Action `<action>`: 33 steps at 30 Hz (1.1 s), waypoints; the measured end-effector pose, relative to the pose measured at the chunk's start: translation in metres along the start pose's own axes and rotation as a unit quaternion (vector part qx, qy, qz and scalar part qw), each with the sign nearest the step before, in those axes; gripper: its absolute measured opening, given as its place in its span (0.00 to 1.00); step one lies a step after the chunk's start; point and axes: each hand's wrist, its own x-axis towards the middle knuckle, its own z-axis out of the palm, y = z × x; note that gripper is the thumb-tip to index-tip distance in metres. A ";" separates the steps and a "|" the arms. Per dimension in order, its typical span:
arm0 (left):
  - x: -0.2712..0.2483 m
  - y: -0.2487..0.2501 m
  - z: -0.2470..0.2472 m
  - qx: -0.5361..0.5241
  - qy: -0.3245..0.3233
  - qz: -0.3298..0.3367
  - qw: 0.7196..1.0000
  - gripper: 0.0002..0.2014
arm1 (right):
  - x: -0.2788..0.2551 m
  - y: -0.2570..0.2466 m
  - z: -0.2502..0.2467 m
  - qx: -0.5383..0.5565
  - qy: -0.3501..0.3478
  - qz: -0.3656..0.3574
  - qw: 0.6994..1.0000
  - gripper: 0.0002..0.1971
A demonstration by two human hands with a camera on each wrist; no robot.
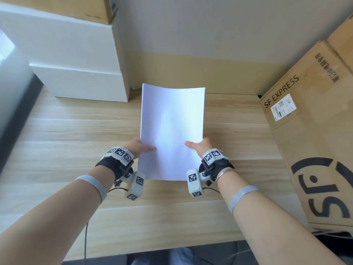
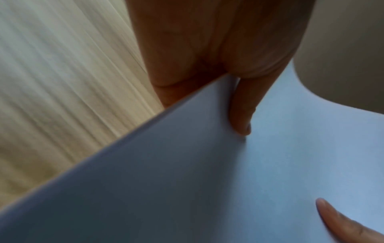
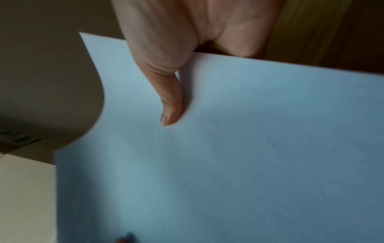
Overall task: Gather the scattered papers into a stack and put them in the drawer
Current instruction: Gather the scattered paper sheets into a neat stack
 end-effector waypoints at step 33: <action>-0.080 -0.104 0.058 -0.131 0.090 0.036 0.987 0.18 | -0.048 0.087 0.000 0.050 -0.107 -0.060 0.991 0.22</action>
